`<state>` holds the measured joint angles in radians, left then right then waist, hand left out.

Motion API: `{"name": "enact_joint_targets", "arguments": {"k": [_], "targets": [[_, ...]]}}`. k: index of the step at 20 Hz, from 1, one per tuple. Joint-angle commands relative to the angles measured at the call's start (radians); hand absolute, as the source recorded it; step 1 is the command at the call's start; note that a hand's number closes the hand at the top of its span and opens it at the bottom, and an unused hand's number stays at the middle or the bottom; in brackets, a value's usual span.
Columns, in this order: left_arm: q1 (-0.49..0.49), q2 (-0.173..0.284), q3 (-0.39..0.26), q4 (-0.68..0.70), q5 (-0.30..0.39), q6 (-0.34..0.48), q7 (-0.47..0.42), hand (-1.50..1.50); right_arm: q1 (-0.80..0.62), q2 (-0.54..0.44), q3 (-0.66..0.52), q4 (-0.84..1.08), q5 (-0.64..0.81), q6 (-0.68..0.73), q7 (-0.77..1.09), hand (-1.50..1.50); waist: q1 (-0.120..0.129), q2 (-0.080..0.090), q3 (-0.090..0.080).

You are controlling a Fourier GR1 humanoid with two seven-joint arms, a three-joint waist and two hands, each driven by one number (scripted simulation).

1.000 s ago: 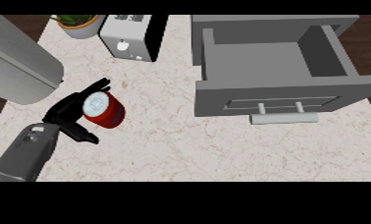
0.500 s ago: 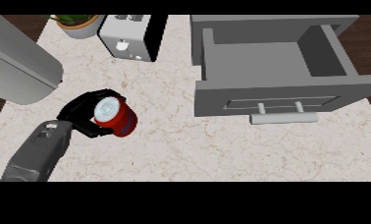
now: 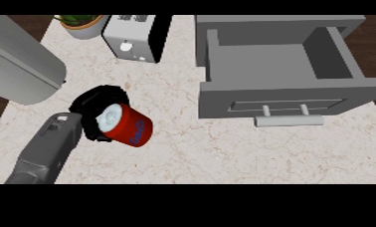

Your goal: Pick up the can, place it into the drawer and close the drawer

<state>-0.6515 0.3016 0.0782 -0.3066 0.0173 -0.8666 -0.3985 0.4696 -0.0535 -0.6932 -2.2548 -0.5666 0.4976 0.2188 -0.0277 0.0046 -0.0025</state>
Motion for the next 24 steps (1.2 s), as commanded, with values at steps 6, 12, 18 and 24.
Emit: {"name": "enact_joint_targets", "arguments": {"k": [6, 12, 18, 24], "targets": [[0.050, -0.112, 0.219, -0.048, 0.198, 0.379, -0.076, 1.50, 0.022, 0.015, -0.036, 0.001, -0.017, 0.000, -0.008, -1.50, 0.035, -0.014, 0.004], [0.048, -0.221, 0.244, -0.223, 0.243, 0.622, -0.054, 1.50, 0.005, 0.052, 0.003, 0.005, 0.057, -0.017, -0.034, -1.50, 0.048, -0.017, 0.005], [0.070, -0.299, 0.133, -0.533, 0.245, 0.799, 0.092, 1.50, 0.020, 0.025, -0.044, 0.003, 0.023, 0.007, -0.008, -1.50, 0.049, -0.022, 0.005], [0.089, -0.301, -0.021, -0.841, 0.298, 0.982, 0.323, 1.50, 0.043, 0.048, -0.012, -0.076, -0.010, -0.024, 0.041, -1.50, 0.033, -0.016, 0.003]]}}
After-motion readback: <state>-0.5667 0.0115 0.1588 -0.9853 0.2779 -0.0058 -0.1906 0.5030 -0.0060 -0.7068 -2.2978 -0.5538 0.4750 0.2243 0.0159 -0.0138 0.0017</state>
